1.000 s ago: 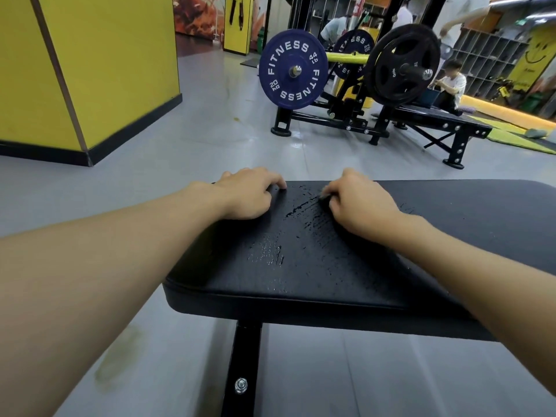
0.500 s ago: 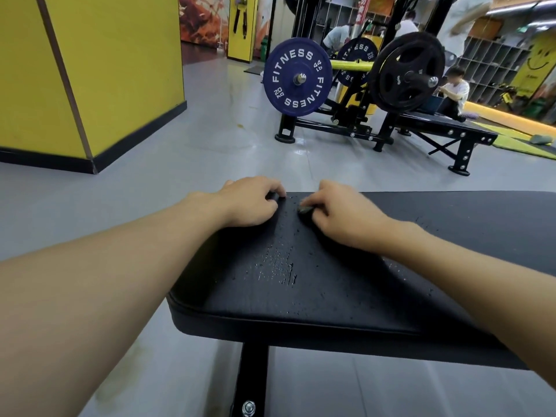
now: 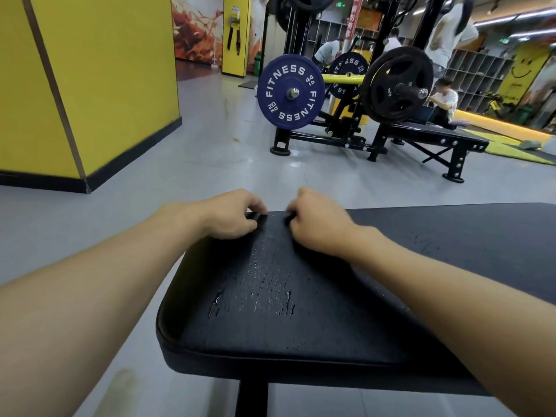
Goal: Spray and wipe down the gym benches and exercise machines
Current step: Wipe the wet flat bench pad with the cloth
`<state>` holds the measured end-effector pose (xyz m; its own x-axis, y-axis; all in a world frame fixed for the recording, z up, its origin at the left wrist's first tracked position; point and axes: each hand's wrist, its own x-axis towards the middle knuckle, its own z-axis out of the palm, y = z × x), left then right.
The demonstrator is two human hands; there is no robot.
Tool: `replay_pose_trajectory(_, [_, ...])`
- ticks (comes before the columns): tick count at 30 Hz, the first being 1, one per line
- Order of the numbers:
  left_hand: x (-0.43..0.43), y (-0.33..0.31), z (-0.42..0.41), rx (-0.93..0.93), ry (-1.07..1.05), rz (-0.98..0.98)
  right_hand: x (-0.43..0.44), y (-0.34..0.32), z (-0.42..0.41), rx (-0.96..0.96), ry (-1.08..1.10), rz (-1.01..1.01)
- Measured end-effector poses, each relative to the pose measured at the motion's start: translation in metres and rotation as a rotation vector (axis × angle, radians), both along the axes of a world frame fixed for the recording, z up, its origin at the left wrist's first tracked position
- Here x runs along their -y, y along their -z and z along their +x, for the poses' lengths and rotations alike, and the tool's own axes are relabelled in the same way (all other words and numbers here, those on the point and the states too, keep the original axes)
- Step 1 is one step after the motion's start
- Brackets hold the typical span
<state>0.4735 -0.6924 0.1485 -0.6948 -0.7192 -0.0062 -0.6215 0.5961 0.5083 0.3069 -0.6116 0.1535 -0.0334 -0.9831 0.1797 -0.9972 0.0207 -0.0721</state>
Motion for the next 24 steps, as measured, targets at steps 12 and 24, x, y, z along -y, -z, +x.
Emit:
replay_pose_trajectory(12, [0.000, 0.009, 0.006, 0.018, -0.062, -0.048, -0.010, 0.001, 0.017, 0.056, -0.245, 0.065])
replay_pose_trajectory(24, [-0.009, 0.007, 0.009, -0.018, -0.083, 0.024, -0.023, -0.007, 0.003, 0.022, -0.125, 0.031])
